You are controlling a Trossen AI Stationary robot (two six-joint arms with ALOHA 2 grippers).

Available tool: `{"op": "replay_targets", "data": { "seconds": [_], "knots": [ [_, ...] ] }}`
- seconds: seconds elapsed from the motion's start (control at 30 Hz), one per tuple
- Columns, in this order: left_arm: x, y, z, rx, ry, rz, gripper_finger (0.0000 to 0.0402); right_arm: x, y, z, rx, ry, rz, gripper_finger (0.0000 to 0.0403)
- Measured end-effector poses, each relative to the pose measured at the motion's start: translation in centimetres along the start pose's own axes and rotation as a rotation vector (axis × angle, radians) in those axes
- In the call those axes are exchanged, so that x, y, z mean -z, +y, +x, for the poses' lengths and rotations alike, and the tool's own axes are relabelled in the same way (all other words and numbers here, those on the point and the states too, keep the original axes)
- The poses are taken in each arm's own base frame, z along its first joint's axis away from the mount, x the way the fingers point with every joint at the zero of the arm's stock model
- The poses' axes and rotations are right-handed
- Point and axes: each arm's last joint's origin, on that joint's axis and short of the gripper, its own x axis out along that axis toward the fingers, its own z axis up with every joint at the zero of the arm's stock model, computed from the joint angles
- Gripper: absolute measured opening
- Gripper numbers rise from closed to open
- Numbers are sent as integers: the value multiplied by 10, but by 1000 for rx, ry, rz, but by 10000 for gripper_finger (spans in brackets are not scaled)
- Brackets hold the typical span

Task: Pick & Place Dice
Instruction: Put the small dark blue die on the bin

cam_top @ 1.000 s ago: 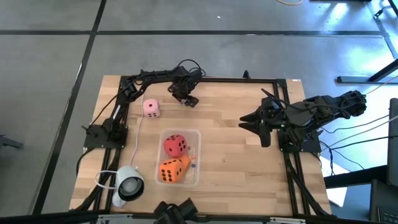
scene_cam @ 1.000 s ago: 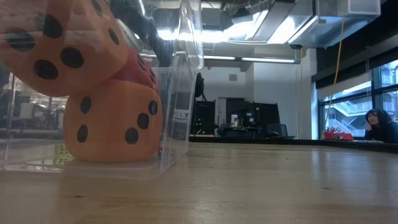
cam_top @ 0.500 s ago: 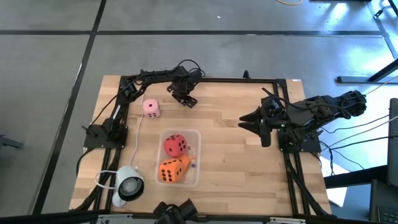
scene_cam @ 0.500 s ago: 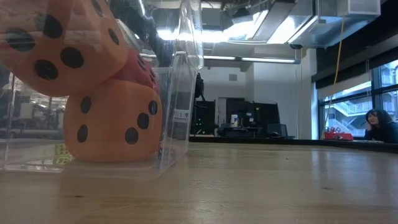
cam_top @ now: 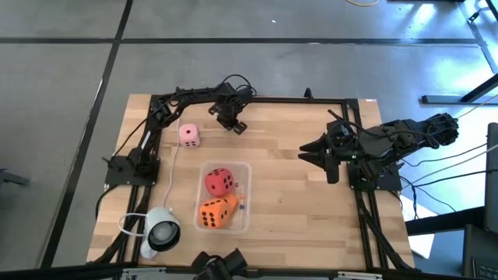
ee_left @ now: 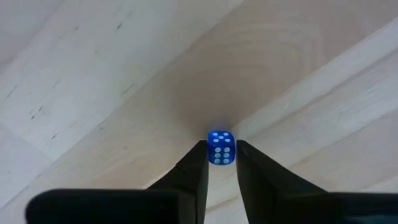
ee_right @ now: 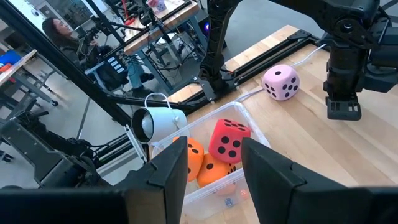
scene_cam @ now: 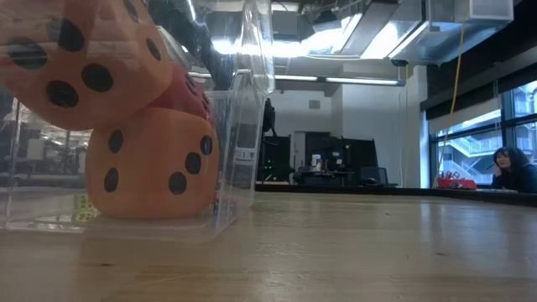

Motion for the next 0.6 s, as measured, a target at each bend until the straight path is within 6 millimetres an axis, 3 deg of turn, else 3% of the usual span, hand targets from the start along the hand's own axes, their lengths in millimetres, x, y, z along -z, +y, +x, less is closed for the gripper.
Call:
{"op": "replay_targets", "data": {
  "seconds": [0.3,0.6],
  "knots": [
    [0,0,0,4,-4,22,64,0,0,0,0,0,-4,149],
    [1,-4,-1,16,-1,56,10,0,0,0,0,0,-8,149]
  ]
}}
